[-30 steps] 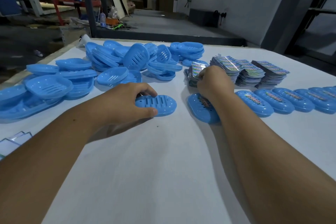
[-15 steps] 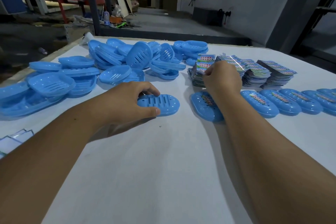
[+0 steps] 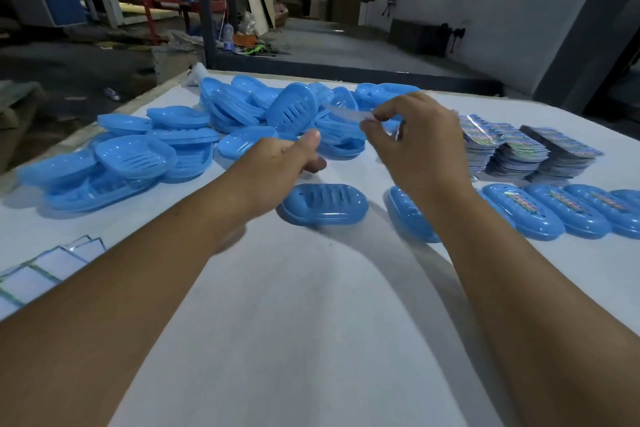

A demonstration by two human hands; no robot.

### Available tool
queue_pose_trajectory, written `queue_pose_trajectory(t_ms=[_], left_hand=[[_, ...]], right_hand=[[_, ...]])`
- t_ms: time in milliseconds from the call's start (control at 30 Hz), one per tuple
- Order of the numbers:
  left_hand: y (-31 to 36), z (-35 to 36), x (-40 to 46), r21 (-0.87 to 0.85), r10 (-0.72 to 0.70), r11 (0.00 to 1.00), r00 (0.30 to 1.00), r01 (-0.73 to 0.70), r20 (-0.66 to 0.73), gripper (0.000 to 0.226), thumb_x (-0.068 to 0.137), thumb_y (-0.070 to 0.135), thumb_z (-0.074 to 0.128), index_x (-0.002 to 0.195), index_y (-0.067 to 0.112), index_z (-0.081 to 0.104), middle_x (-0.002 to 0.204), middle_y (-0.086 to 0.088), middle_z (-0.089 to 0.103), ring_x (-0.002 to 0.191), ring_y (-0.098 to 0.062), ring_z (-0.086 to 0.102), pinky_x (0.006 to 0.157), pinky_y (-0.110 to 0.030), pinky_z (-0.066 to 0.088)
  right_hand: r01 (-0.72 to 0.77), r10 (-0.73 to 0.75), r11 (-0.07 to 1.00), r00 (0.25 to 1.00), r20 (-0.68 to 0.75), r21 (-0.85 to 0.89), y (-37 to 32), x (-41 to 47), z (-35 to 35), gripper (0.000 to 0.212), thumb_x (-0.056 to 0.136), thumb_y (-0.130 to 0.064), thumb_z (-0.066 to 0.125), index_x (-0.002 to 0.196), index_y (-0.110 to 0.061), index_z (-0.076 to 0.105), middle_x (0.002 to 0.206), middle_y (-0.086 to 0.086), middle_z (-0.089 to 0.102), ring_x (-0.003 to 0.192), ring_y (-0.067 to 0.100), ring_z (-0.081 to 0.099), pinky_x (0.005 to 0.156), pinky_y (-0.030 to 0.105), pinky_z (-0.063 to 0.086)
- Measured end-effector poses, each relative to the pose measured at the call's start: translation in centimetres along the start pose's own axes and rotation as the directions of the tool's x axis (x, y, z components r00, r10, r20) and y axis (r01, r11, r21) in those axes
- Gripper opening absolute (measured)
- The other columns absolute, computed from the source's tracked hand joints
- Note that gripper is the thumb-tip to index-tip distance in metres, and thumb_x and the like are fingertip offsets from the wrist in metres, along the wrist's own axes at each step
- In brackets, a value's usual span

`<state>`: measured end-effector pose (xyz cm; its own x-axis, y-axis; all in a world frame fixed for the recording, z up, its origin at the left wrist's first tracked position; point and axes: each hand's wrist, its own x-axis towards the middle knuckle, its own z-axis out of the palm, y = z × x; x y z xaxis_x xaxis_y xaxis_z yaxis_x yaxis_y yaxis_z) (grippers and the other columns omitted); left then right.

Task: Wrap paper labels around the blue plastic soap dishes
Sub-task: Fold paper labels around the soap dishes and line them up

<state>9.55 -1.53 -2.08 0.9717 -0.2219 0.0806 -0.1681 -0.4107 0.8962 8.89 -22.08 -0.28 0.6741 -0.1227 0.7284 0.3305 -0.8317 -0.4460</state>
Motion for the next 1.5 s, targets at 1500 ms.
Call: queue_pose_trajectory(t_ms=[1500], left_hand=[[0.6,-0.7,-0.3,0.137,0.340,0.937,0.930,-0.322,-0.139,0.016,0.095,0.024,0.068,0.080,0.030,0.069,0.082,0.004,0.073,0.067,0.006,0.057,0.061,-0.006,0.045]], right_hand=[[-0.240,0.150,0.935,0.936,0.319,0.263,-2.4,-1.8,1.5,0.018,0.087,-0.036,0.076,0.076,-0.022,0.079,0.056,-0.016,0.067,0.049,-0.001,0.055,0.049,0.015,0.041]])
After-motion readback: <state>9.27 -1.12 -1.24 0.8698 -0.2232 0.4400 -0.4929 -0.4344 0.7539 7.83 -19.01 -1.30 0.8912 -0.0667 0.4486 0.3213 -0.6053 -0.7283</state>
